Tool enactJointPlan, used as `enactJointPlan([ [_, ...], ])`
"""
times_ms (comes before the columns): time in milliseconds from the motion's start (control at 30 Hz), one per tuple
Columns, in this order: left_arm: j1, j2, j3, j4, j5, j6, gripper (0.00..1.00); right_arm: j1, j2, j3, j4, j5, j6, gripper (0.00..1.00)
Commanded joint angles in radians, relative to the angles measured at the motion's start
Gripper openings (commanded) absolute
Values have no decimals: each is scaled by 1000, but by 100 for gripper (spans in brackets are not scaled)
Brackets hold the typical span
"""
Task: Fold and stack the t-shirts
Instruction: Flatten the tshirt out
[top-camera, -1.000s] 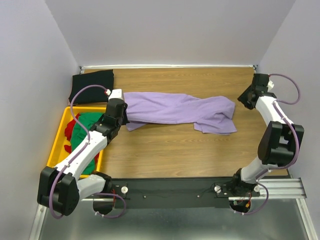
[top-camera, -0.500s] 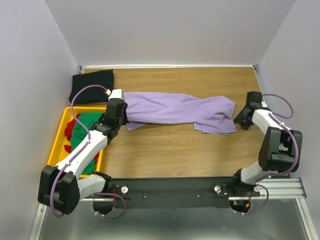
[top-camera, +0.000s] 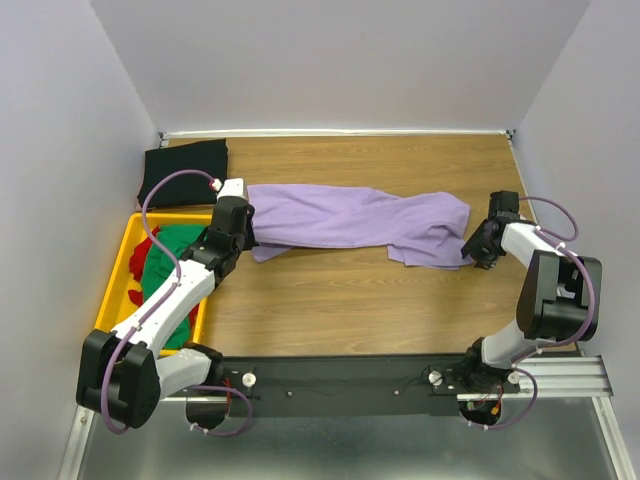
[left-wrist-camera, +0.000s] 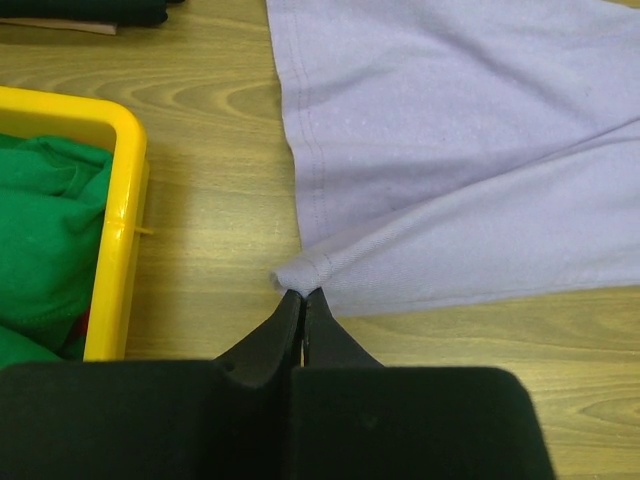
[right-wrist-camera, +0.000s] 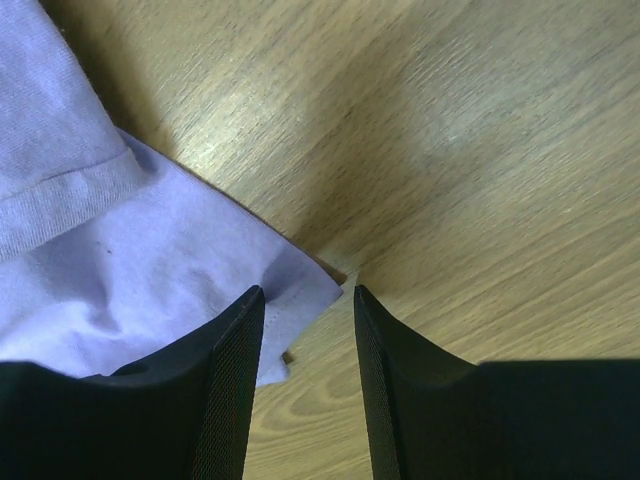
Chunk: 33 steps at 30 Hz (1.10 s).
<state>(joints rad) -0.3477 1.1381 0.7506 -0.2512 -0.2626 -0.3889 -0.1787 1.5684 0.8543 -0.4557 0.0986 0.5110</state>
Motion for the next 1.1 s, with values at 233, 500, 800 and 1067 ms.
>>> enactJointPlan([
  [233,9,5,-5,10,13,7,0,-4,58,-38,20,-11,-14,47],
  [500,10,2,-8,10,13,8,0,-4,85,-46,20,-25,-8,34],
  [800,12,18,-5,9,20,8,0,-5,64,-24,20,-7,-14,1],
  [1067,18,84,146,-5,7,13,0,-4,-94,196,3,-7,14,1],
])
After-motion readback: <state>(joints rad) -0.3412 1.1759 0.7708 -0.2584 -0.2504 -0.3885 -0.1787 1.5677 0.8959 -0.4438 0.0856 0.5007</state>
